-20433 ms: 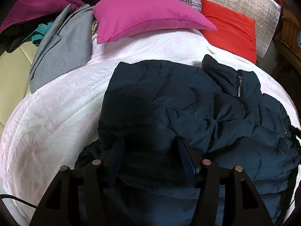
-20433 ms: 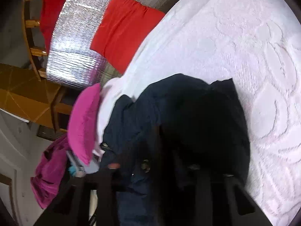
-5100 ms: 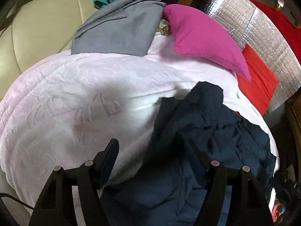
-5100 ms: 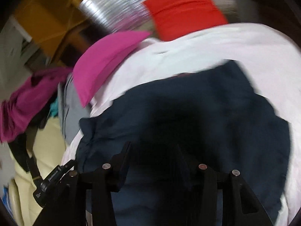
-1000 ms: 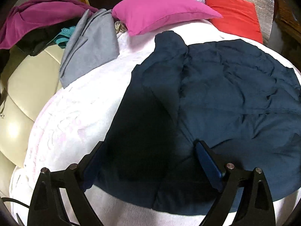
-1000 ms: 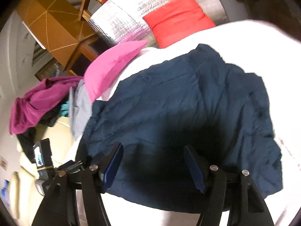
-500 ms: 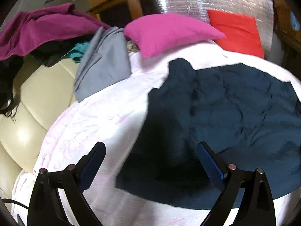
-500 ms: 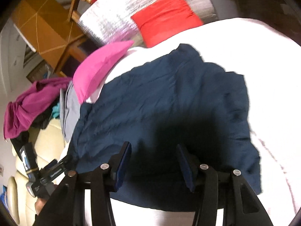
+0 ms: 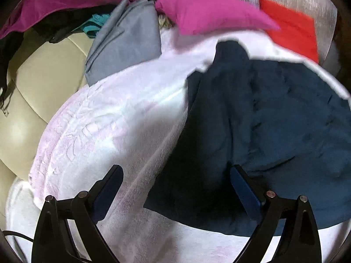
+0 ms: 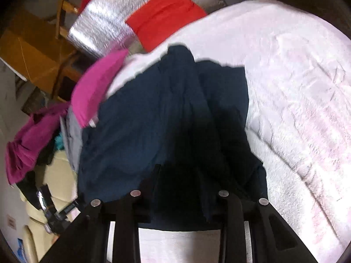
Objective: Fold large clothes
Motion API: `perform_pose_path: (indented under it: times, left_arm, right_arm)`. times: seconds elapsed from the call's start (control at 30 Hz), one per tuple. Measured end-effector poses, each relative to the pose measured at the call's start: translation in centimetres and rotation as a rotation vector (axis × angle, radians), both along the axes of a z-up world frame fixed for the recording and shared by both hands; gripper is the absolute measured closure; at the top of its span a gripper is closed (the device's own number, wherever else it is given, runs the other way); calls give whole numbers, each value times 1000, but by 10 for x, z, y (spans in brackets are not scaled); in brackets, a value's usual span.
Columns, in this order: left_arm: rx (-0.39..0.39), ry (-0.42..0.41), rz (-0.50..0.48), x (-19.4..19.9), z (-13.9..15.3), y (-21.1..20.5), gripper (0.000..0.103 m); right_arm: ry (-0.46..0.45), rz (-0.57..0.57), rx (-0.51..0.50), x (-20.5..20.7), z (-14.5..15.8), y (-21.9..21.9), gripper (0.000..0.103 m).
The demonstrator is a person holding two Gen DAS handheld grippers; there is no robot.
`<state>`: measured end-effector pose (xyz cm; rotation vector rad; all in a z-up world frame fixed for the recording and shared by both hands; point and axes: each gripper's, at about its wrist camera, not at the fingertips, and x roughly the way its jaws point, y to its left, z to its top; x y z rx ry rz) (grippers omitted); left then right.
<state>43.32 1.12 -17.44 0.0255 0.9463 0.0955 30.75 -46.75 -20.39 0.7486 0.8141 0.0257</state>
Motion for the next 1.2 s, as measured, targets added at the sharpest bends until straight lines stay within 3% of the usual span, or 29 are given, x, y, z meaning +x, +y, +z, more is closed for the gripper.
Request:
perform_pose_path:
  times: [0.13, 0.27, 0.33, 0.43, 0.5, 0.63, 0.77, 0.97, 1.1, 1.2]
  left_arm:
    - [-15, -68, 25, 6, 13, 13, 6]
    - [-13, 8, 51, 25, -2, 18, 6]
    - [17, 64, 47, 37, -17, 15, 5]
    - [34, 98, 32, 47, -29, 13, 4]
    - [33, 104, 34, 49, -28, 13, 4]
    - [89, 29, 37, 40, -10, 7, 4]
    - [146, -84, 16, 25, 12, -6, 4]
    - [147, -199, -18, 5, 33, -21, 4]
    - [153, -250, -40, 0, 38, -27, 4]
    - [149, -270, -57, 0, 39, -29, 4]
  right_arm:
    - [-72, -39, -12, -1, 15, -8, 66]
    - [-71, -48, -6, 17, 16, -11, 66]
    - [-34, -52, -9, 29, 10, -10, 66]
    - [90, -54, 33, 51, -20, -14, 66]
    - [98, -61, 55, 55, -24, -17, 66]
    - [73, -69, 42, 46, -12, -15, 65]
    - [-24, -48, -11, 30, 10, -3, 45]
    - [-110, 45, -85, 29, 28, 33, 45]
    - [-62, 88, -142, 37, 21, 53, 45]
    - [45, 89, -155, 49, 2, 58, 46]
